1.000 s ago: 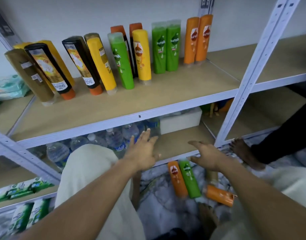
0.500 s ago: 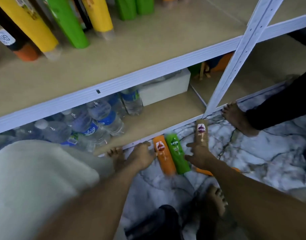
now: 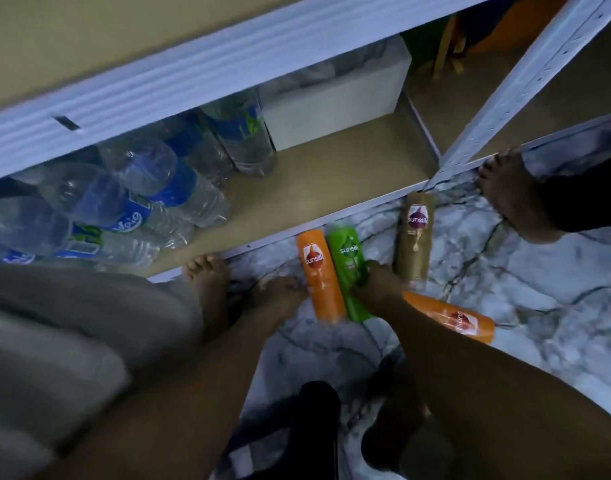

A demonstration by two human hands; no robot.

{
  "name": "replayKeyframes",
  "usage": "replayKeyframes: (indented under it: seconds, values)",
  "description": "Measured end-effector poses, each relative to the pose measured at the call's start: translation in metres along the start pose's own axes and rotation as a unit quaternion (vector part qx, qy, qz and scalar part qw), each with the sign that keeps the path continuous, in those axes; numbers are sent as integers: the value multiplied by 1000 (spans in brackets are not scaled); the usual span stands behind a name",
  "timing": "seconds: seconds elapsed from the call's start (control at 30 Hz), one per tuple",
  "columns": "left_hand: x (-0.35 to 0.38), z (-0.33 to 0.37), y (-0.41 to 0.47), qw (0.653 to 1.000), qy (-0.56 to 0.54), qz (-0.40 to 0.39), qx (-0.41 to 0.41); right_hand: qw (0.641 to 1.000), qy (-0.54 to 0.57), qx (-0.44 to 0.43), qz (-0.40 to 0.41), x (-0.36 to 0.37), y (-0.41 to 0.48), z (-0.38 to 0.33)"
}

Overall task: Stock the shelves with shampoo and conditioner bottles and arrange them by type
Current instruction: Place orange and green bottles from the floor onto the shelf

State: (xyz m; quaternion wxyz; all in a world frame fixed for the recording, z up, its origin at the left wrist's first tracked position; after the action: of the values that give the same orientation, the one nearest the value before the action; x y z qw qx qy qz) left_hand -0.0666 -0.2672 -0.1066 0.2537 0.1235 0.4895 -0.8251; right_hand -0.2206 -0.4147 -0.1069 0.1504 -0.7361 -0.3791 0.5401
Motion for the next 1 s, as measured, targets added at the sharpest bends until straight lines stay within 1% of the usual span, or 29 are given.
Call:
replayKeyframes:
  seconds: [0.13,0.2,0.3,0.4,0.5,0.63,0.8,0.9,1.0]
  values:
    - [16,3,14,988,-127,-44,-75,1000,5,9,-9,7,14,1]
    - [24,7,23,982,-160,-57,-83,1000,8,12,-4,9,20,1]
    - [32,12,31,982,-168,-48,-74,1000,7,20,-18,12,27,0]
    - [35,15,37,983,-160,-55,-69,999,14,36,-32,17,32,0]
    - [36,15,42,979,-177,-63,-84,997,42,53,-35,21,33,0]
    - [29,14,38,971,-208,-67,-96,995,83,55,-31,19,28,-4]
    - [17,13,23,976,-198,-58,-65,993,106,42,-37,5,16,-9]
    - [4,17,13,990,-138,-25,-22,993,107,28,-44,-14,3,-11]
    - [-9,25,3,993,-112,-11,17,995,92,15,-21,-38,-13,-14]
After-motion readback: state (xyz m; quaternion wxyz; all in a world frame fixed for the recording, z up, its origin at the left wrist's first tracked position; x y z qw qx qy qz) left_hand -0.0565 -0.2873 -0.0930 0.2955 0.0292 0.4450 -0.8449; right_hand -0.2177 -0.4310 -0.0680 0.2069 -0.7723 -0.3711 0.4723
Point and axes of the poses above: each hand's wrist, its own y-axis towards the middle knuckle, its own x-axis out of the palm, z = x × y, the point moved 3 cm from there along y, towards the middle knuckle, and after that the axes turned 5 degrees about z, right-handed, at the moved point
